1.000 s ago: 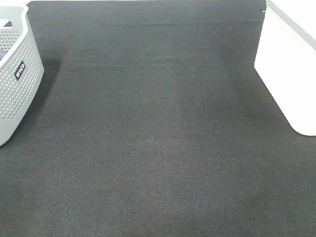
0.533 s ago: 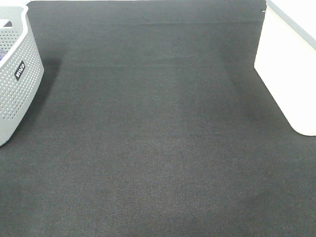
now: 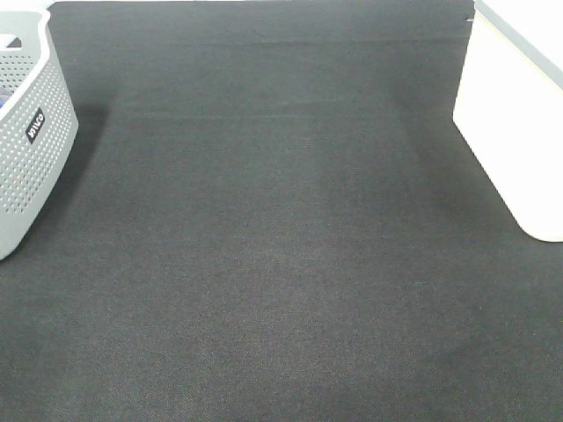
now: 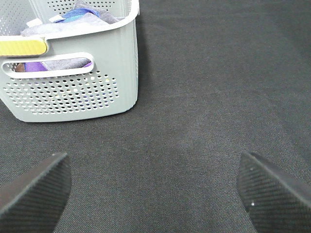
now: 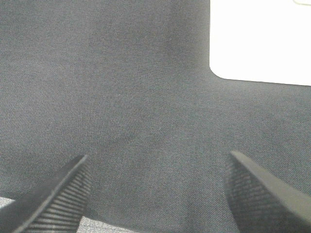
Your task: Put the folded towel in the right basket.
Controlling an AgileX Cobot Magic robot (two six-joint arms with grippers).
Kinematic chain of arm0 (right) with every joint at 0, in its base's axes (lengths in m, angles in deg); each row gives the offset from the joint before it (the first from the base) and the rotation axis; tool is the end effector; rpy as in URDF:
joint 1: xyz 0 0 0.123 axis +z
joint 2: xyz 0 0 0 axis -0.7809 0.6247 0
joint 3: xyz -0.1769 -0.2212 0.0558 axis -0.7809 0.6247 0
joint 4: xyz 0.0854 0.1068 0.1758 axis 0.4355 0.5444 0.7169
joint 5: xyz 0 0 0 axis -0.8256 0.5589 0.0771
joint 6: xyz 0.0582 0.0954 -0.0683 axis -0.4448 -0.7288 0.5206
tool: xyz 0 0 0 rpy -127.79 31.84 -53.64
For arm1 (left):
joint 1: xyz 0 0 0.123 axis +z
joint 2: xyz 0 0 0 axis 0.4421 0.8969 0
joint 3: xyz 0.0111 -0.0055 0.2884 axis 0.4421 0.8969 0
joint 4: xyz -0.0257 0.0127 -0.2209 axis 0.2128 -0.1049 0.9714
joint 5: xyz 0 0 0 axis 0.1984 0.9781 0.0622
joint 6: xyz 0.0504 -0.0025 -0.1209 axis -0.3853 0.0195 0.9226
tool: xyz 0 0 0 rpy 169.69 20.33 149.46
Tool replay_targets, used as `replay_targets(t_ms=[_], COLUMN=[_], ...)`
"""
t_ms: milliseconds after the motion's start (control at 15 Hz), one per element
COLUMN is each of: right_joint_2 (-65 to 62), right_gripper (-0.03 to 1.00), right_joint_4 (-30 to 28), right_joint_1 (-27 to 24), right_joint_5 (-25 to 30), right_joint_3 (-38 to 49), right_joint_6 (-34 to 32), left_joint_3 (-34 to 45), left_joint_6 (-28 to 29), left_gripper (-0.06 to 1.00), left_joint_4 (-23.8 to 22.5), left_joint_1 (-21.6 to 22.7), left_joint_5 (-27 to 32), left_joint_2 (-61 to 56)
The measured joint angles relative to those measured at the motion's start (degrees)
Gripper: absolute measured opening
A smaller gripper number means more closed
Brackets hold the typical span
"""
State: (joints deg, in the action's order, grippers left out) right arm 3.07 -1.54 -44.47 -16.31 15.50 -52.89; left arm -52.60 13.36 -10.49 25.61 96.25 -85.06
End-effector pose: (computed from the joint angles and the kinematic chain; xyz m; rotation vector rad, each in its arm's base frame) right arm 0.0129 0.0112 0.2442 -0.2058 2.1524 0.1304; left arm 0.0005 -0.0093 0.2457 0.0709 2.0322 -0.0703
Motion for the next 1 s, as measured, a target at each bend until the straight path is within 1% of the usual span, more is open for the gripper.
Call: replay_targets(t_ms=[267,333,400,533,667,1000], right_joint_2=[0.0,0.0,-0.17,-1.83,-5.1,-6.88], right_gripper=[0.72,0.72,0.72,0.72,0.72,0.72], right_joint_4=[0.0,0.11,0.23,0.23,0.4,0.46], right_joint_1=[-0.4,-1.72,-4.64,-7.45,-7.68,-7.68], right_joint_5=[0.0,0.0,0.0,0.0,0.0,0.0], right_joint_3=[0.0,0.0,0.0,0.0,0.11,0.11], right_joint_6=[-0.06,-0.06,-0.06,-0.06,-0.06,-0.06], left_joint_3=[0.0,0.0,0.0,0.0,0.0,0.0], left_joint_6=[0.0,0.0,0.0,0.0,0.0,0.0], left_gripper=[0.88,0.88,0.88,0.88,0.88,0.88], left_joint_4=[0.0,0.0,0.0,0.0,0.0,0.0], left_joint_1=[0.0,0.0,0.0,0.0,0.0,0.0], left_joint_5=[0.0,0.0,0.0,0.0,0.0,0.0], left_joint_2=[0.0,0.0,0.0,0.0,0.0,0.0])
